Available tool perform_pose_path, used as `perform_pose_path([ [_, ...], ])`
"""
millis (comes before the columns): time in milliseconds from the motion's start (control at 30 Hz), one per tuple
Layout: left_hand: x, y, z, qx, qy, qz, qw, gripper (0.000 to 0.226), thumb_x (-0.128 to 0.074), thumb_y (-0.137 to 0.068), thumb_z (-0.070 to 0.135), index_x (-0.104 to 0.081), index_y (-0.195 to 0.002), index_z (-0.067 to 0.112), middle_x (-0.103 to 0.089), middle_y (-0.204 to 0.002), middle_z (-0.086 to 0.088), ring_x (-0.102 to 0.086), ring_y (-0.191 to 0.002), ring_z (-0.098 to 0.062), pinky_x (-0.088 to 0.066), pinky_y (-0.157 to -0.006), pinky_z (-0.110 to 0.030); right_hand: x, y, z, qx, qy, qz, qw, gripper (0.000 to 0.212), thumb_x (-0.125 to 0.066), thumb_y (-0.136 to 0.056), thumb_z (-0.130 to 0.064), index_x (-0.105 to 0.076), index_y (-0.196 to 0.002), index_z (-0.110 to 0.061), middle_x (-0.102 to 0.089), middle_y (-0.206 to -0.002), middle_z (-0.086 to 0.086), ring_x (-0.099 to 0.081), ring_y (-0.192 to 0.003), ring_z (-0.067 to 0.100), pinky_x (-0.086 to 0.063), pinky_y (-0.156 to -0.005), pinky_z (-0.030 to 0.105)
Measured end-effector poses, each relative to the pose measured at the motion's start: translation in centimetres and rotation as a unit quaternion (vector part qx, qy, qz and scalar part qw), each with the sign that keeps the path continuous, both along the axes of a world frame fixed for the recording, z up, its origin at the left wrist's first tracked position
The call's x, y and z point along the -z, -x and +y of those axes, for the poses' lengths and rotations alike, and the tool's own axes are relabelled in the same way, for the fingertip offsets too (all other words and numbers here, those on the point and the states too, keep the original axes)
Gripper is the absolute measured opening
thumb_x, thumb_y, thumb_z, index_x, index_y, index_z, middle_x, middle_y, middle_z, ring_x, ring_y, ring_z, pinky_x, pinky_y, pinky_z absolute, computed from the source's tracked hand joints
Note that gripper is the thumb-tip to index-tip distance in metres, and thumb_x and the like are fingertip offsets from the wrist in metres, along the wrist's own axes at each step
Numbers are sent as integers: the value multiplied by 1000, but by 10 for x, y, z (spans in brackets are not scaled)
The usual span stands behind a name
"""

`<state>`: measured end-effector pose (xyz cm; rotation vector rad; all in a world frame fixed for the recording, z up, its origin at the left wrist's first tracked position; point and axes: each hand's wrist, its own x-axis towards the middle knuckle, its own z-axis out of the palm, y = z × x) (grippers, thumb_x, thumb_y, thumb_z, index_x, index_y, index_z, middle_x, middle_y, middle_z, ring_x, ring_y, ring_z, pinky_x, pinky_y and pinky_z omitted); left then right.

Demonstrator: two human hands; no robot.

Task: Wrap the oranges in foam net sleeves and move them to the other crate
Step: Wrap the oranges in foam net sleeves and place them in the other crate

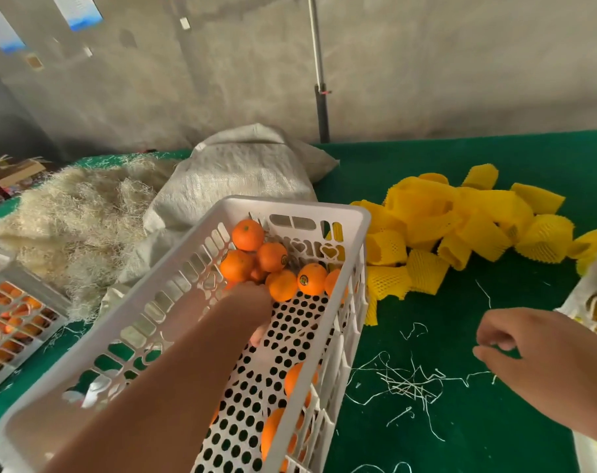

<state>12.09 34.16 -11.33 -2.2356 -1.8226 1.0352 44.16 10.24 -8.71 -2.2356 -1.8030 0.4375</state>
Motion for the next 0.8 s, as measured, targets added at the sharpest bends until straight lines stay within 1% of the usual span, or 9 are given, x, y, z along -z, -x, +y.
perform_pose_path([
  [100,5,6,1,-3,-31,-37,999,53,-94,-69,24,-68,-116,20,-58,-101,3,-58,-95,-21,-49,-79,-36,-2,0,-1,-4,7,-1,1000,18,-67,-93,-46,-55,-80,-43,-59,-87,-28,-56,-85,-9,-37,-67,11],
  [267,-1,1,-2,-12,-29,-41,999,38,-90,-69,32,-68,-99,25,-60,-93,5,-59,-91,-17,-57,-88,-37,-6,1,-3,-2,12,1,1000,16,-64,-95,-48,-54,-82,-44,-58,-87,-27,-57,-87,-9,-34,-64,10],
  [367,-23,-12,-5,3,-65,-100,993,35,-83,-70,35,-62,-96,28,-59,-89,5,-60,-89,-17,-56,-78,-34,-8,3,-4,4,7,6,1000,13,-63,-96,-48,-58,-87,-41,-58,-89,-26,-58,-88,-7,-39,-66,12],
  [433,-47,-24,-6,-6,-140,-180,974,36,-81,-69,35,-54,-92,29,-55,-93,0,-57,-88,-21,-53,-71,-35,-9,4,-4,5,1,8,1000,11,-62,-97,-48,-61,-91,-38,-60,-90,-23,-60,-86,-4,-47,-68,16],
  [533,-81,-41,-15,6,-300,-370,879,49,-83,-72,36,-51,-104,14,-54,-106,-12,-55,-79,-25,-45,-59,-32,-10,7,-4,9,-1,12,1000,11,-61,-98,-46,-64,-97,-36,-62,-94,-20,-63,-84,0,-56,-75,24],
  [633,-105,-63,-49,85,-362,-539,756,73,-86,-70,49,-49,-127,21,-54,-123,-5,-54,-95,-19,-46,-75,-34,-11,8,-4,6,9,7,1000,12,-60,-100,-45,-65,-102,-34,-64,-98,-16,-63,-86,3,-57,-79,26],
  [700,-118,-79,-76,97,-296,-630,712,72,-81,-69,62,-49,-127,33,-56,-120,14,-57,-95,-5,-45,-76,-25,-11,8,-4,8,17,0,1000,12,-59,-101,-44,-65,-102,-33,-64,-98,-15,-62,-86,4,-56,-79,27],
  [733,-121,-87,-90,85,-219,-674,700,69,-78,-68,67,-50,-123,37,-58,-117,20,-61,-95,-1,-50,-73,-25,-12,8,-4,9,21,-3,1000,12,-59,-101,-43,-65,-101,-32,-63,-97,-14,-62,-86,5,-56,-79,28],
  [800,-115,-100,-113,62,-46,-722,688,65,-80,-68,67,-53,-121,42,-65,-113,18,-70,-96,-5,-61,-72,-33,-13,8,-5,7,30,-9,999,11,-58,-101,-41,-64,-100,-31,-63,-96,-14,-61,-86,6,-55,-79,30],
])
